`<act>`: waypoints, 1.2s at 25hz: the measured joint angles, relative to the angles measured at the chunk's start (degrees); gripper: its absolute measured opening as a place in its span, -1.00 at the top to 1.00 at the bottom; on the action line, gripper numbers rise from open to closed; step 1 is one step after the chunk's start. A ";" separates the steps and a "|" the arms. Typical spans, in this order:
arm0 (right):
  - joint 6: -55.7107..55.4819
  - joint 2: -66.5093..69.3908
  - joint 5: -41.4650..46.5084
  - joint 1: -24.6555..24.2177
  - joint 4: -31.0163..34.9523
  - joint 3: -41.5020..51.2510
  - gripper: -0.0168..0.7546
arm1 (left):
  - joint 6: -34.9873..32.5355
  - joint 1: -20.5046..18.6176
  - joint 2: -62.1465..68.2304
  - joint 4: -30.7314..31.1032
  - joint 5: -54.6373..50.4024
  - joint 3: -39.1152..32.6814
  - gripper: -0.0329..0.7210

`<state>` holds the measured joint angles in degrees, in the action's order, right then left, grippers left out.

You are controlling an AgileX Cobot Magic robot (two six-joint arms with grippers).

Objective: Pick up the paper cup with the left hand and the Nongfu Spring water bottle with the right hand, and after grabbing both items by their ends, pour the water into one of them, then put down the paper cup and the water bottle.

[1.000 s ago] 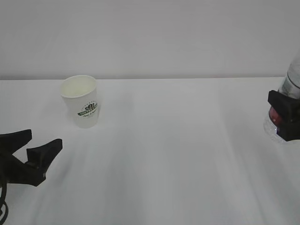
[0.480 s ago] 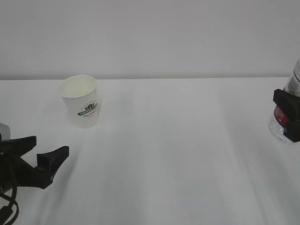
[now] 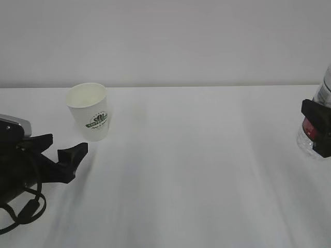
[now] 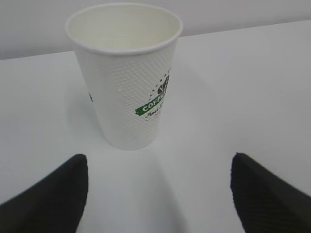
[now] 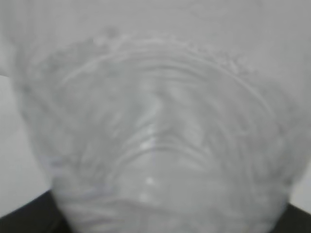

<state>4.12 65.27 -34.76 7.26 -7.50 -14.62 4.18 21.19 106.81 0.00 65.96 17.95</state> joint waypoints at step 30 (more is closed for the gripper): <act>-0.20 0.00 0.34 0.00 -0.09 -0.10 -0.24 | 0.11 -4.03 8.25 0.74 -2.89 12.47 -0.91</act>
<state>3.92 65.27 -34.42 7.26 -7.59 -14.72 4.29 17.16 115.07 0.74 63.07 30.41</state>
